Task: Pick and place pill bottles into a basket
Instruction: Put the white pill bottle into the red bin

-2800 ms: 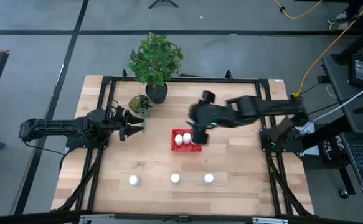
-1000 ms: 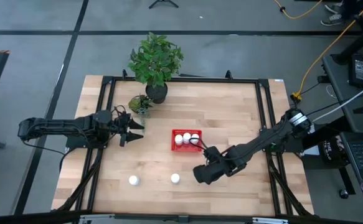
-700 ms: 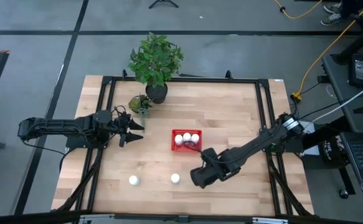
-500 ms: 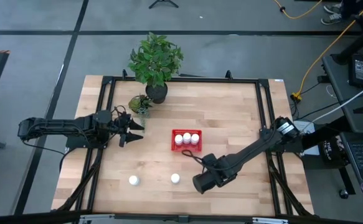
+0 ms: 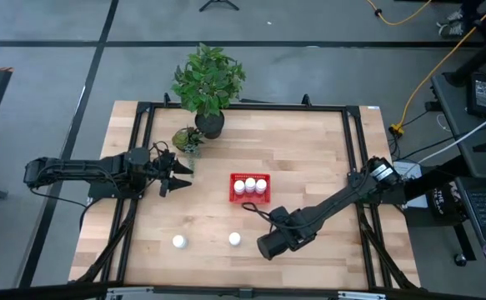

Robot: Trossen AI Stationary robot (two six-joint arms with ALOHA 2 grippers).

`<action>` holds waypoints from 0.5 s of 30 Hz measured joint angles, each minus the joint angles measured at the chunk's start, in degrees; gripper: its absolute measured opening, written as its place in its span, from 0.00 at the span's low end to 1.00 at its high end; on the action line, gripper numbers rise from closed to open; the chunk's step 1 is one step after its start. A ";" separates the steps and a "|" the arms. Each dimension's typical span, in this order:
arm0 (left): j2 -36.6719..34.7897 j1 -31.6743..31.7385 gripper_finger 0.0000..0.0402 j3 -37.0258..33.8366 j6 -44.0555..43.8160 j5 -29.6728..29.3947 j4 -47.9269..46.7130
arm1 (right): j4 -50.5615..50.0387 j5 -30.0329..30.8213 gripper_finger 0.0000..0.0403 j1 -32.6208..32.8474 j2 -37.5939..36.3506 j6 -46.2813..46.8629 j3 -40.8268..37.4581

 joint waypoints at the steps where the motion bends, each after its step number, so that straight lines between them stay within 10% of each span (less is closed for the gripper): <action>1: 0.00 0.00 0.70 0.00 0.00 -0.02 0.00 | 0.04 -0.01 0.56 -0.11 0.11 -0.31 0.00; 15: 0.00 0.00 0.70 0.02 -0.33 -0.24 -0.02 | 1.23 0.03 0.56 -1.17 2.44 -4.28 -0.09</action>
